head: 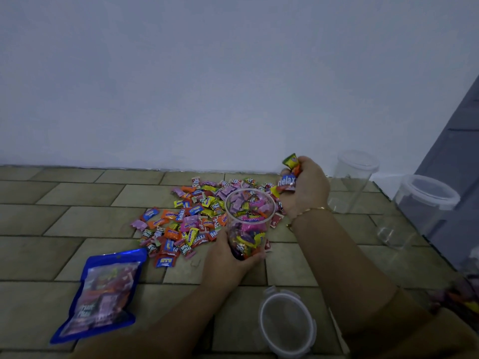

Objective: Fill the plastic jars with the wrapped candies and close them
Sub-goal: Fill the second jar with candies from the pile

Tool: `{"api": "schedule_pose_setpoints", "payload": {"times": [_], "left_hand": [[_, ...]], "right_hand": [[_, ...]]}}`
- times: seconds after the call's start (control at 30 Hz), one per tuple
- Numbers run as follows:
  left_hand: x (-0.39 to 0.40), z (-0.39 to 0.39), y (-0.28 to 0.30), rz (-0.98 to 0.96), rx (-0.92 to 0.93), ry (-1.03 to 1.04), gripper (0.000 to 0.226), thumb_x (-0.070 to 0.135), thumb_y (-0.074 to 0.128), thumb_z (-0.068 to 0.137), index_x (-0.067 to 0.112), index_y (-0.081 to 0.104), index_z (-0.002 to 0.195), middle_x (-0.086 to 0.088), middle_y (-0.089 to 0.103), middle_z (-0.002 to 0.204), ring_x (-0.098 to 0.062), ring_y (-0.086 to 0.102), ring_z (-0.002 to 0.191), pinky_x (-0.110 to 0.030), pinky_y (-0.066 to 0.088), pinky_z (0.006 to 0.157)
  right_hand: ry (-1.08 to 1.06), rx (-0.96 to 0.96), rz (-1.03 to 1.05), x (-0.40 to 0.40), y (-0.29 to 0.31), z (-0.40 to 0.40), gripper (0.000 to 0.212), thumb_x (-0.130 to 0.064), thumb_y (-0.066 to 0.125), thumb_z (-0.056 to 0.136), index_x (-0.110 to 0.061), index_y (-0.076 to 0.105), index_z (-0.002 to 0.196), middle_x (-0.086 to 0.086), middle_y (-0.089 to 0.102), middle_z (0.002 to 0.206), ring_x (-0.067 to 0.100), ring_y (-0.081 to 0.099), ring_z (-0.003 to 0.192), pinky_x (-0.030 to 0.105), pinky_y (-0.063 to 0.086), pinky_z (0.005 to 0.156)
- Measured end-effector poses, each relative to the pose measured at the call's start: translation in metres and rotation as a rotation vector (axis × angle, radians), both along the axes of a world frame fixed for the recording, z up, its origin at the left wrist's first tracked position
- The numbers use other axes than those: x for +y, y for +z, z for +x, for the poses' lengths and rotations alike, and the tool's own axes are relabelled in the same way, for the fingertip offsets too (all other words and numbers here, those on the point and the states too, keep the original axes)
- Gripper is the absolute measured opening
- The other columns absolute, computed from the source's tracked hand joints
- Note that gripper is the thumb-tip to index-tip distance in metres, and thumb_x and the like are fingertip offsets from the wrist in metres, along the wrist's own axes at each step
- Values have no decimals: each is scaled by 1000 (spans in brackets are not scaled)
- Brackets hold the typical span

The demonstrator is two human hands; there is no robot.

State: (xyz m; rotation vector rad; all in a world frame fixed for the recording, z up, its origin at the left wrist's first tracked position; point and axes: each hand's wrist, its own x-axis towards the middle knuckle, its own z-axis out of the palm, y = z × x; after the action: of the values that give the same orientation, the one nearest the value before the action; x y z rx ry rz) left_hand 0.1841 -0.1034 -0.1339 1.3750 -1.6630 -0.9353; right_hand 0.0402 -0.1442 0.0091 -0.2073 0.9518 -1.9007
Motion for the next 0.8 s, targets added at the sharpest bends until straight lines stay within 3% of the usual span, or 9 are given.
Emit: {"api": "schedule_pose_setpoints", "payload": {"times": [0.1,0.23,0.63,0.8], "left_hand": [[0,0,0,-3,3,-7,89,54,81,60,29,36,132,26,48,111,3,50,102,-4,37,72],[-1,1,-1,-8,12,5,95,55,82,58,27,34,135,19,50,118,0,49,107,-15,39,83],[0,0,0,-1,22,-2,97,59,80,56,27,35,136,19,52,120,-1,52,108,-11,39,81],[2,-1,3,-10,6,3,98,59,79,55,25,35,136,18,52,118,0,49,105,-5,35,76]], "right_hand": [[78,26,-70,4,2,15,9,-1,43,87,-6,51,85,7,54,56,18,52,43,24,42,42],[128,40,-149,11,-3,21,17,0,39,87,-4,52,77,12,54,66,27,57,57,29,46,51],[147,333,-253,14,-13,25,23,1,38,89,-6,57,77,8,66,67,30,65,71,38,52,74],[290,582,-232,17,-13,24,18,-23,43,98,-14,59,96,11,70,94,22,67,95,30,50,90]]}}
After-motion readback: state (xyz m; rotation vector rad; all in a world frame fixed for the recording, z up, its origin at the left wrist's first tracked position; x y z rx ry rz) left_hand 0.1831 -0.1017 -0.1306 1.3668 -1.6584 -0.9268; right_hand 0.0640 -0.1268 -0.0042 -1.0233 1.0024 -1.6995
